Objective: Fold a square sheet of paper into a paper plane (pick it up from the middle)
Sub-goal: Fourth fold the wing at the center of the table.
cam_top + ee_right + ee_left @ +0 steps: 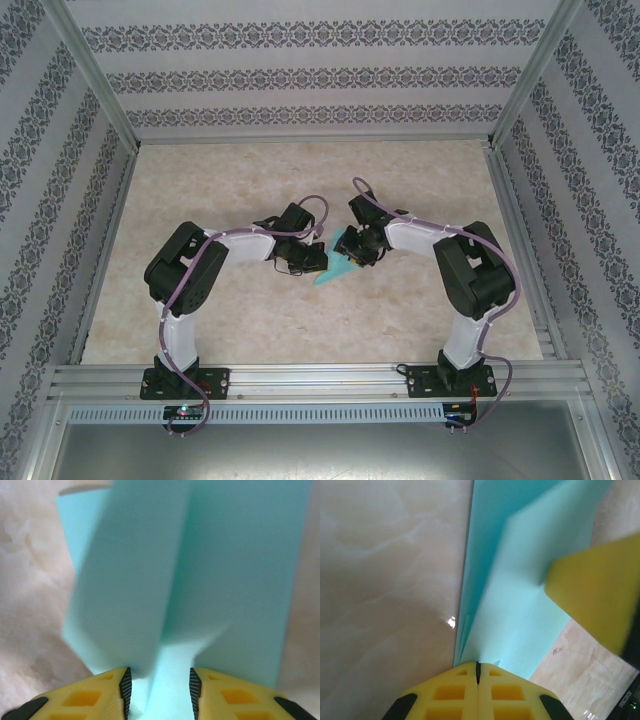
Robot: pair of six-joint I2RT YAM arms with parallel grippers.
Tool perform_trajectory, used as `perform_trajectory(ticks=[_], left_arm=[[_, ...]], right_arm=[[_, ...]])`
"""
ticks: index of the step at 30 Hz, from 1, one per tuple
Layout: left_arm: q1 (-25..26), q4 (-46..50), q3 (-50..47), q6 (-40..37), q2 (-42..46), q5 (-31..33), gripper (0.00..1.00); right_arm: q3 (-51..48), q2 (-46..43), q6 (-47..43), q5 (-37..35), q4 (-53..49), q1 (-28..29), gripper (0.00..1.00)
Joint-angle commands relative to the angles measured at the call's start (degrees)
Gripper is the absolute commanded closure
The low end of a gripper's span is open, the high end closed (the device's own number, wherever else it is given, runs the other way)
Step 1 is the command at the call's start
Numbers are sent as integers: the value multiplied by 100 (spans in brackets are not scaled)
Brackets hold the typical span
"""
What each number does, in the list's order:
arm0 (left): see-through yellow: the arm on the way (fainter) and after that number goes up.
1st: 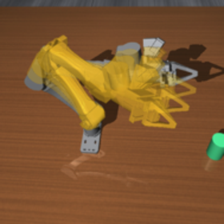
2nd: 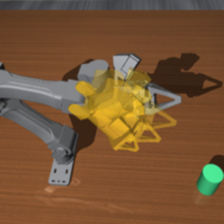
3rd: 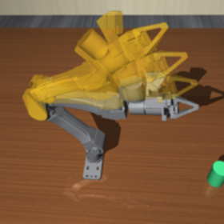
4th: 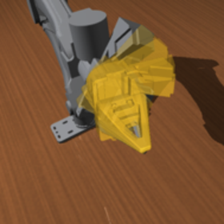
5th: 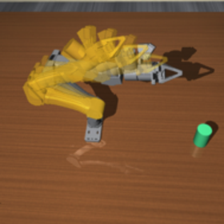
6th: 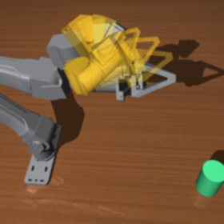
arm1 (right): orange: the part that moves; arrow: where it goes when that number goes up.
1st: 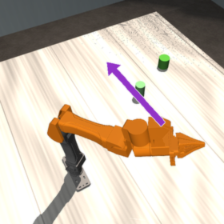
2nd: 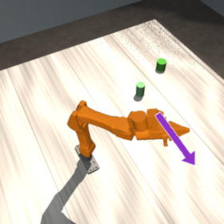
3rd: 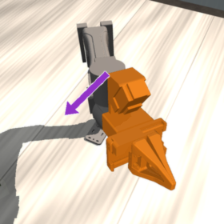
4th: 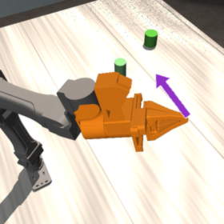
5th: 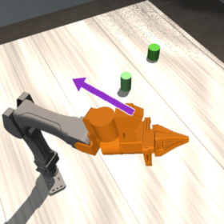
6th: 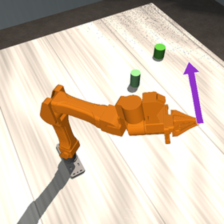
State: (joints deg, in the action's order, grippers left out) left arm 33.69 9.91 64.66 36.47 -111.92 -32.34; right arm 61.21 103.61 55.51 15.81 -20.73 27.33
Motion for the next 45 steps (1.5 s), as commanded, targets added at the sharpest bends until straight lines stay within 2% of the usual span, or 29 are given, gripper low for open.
perform_trajectory(ticks=[1,4,7,13,16,31,45], left_arm=[[41,832,-77,-154,-251,363,98],[46,888,-60,-157,-277,400,98],[41,929,-28,-200,-320,382,98],[42,1056,40,-330,-370,380,99],[41,1059,38,-344,-407,394,99],[41,1135,64,-396,-427,343,100],[15,1175,-73,-465,-298,302,100]], right_arm=[[-165,-731,-364,-80,-291,-109,60],[-588,-1264,-803,-75,331,-115,62],[-1017,-1431,-1065,285,1015,-121,68],[-1122,-1057,-1327,894,1827,48,91],[-1007,-772,-1397,907,1941,97,97],[-792,177,-1644,1108,2294,-56,99],[-849,476,-1768,1233,2416,-369,99]])
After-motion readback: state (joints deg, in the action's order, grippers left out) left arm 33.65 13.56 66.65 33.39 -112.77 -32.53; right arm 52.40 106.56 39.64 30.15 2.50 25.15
